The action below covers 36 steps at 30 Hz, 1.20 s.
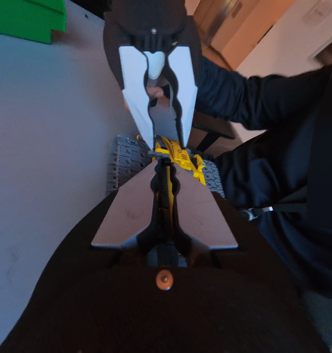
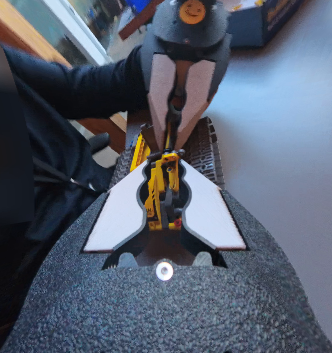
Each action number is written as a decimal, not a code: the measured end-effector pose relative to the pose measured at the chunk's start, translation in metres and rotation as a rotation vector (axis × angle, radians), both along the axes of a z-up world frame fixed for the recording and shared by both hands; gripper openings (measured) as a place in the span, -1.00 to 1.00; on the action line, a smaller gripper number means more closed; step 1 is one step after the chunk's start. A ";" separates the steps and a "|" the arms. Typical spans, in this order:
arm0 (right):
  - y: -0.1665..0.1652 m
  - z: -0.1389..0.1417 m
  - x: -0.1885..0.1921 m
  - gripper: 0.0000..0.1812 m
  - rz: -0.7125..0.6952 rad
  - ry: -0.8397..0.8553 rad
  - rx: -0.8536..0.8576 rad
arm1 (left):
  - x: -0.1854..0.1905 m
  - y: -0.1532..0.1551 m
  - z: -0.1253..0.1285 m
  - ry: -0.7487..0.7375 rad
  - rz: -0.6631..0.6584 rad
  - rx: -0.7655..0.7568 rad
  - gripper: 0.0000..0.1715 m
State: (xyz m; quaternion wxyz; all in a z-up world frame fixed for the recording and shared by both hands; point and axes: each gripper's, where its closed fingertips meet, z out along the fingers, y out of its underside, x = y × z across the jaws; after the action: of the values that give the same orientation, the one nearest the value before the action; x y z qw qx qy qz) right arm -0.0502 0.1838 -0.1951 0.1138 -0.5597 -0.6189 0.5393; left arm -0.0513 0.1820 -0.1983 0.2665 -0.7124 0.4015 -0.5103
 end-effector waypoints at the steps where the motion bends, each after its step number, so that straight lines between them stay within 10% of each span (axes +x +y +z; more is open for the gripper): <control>1: -0.003 -0.001 0.002 -0.68 0.001 0.029 0.105 | 0.002 -0.002 -0.002 0.033 -0.009 0.044 -0.93; 7: 0.000 -0.015 -0.002 -0.60 -0.066 0.020 0.425 | 0.006 -0.006 -0.006 0.181 0.005 0.193 -0.94; 21: 0.000 -0.014 -0.006 -0.76 -0.045 0.035 0.424 | 0.008 -0.005 -0.007 0.297 0.020 0.407 -0.96; 28: 0.004 -0.013 -0.005 -0.79 -0.072 -0.080 0.741 | 0.006 -0.001 -0.008 0.459 0.083 0.589 -0.97; 36: 0.033 -0.026 0.024 -1.00 -0.360 0.009 0.549 | -0.041 0.016 0.002 0.370 0.357 0.573 -0.97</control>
State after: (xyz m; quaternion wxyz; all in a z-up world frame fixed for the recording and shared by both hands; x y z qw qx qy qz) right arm -0.0257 0.2163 -0.2211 0.3565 -0.6061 -0.6319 0.3260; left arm -0.0927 0.1976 -0.1958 0.4624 -0.7477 0.4389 -0.1859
